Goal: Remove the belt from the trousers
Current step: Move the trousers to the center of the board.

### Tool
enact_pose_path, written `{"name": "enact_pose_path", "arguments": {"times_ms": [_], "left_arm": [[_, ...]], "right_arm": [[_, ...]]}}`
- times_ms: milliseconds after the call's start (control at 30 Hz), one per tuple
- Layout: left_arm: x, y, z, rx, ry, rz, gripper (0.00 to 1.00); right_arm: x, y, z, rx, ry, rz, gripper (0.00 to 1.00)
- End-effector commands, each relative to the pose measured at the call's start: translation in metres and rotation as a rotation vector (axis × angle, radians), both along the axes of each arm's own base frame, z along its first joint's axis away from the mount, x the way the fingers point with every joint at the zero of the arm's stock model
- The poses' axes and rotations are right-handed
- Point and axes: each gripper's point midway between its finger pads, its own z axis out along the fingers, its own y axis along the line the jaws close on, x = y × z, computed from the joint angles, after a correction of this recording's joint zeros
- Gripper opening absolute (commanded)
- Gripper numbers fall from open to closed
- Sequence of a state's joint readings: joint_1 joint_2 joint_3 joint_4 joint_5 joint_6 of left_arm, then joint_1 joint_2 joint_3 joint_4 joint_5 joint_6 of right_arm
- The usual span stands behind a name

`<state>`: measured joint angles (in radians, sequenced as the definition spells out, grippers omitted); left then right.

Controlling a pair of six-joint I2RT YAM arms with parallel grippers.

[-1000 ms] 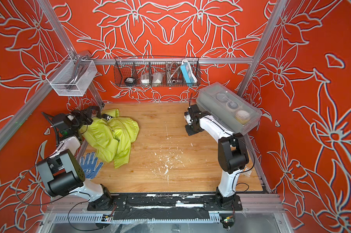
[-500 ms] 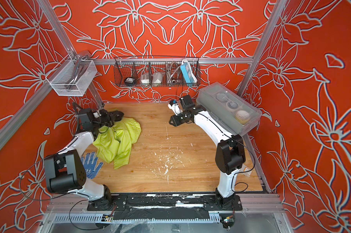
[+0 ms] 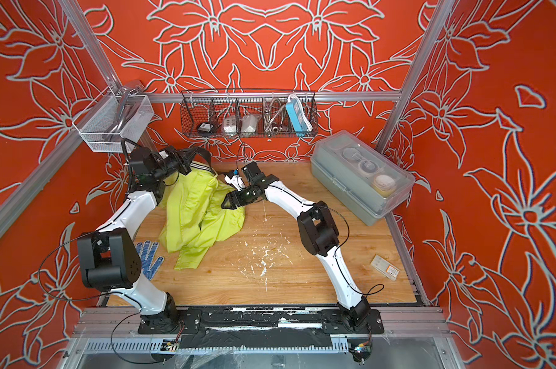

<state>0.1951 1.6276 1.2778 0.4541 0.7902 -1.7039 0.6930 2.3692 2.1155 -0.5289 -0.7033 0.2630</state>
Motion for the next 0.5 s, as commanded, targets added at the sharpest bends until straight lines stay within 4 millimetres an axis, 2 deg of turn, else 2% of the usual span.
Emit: {"name": "enact_pose_path", "arguments": {"times_ms": [0,100,167,200,300,400,433,467], "left_arm": [[-0.013,-0.005,0.005,-0.019,-0.007,-0.023,0.00],[-0.017,-0.004,-0.007,-0.043,0.014,-0.010,0.00],[-0.020,-0.005,-0.011,-0.035,0.026,-0.011,0.00],[-0.021,-0.005,-0.012,-0.030,0.031,-0.011,0.00],[-0.023,-0.005,-0.014,-0.015,0.043,-0.008,0.00],[-0.023,-0.005,-0.015,-0.014,0.050,-0.006,0.00],[-0.023,-0.005,-0.013,-0.012,0.045,-0.006,0.00],[-0.023,-0.005,-0.015,-0.010,0.049,-0.003,0.00]], "right_arm": [[0.015,-0.012,-0.024,-0.146,-0.055,-0.054,0.98],[0.026,-0.028,-0.052,-0.269,-0.079,-0.107,1.00],[0.028,-0.031,-0.065,-0.305,-0.072,-0.116,1.00],[0.027,-0.029,-0.069,-0.300,-0.058,-0.109,0.96],[0.020,-0.019,-0.081,-0.265,-0.001,-0.092,0.67],[0.012,-0.016,-0.088,-0.250,0.048,-0.084,0.23],[0.009,-0.018,-0.089,-0.258,0.058,-0.077,0.04],[0.006,-0.022,-0.091,-0.269,0.065,-0.068,0.00]]}}
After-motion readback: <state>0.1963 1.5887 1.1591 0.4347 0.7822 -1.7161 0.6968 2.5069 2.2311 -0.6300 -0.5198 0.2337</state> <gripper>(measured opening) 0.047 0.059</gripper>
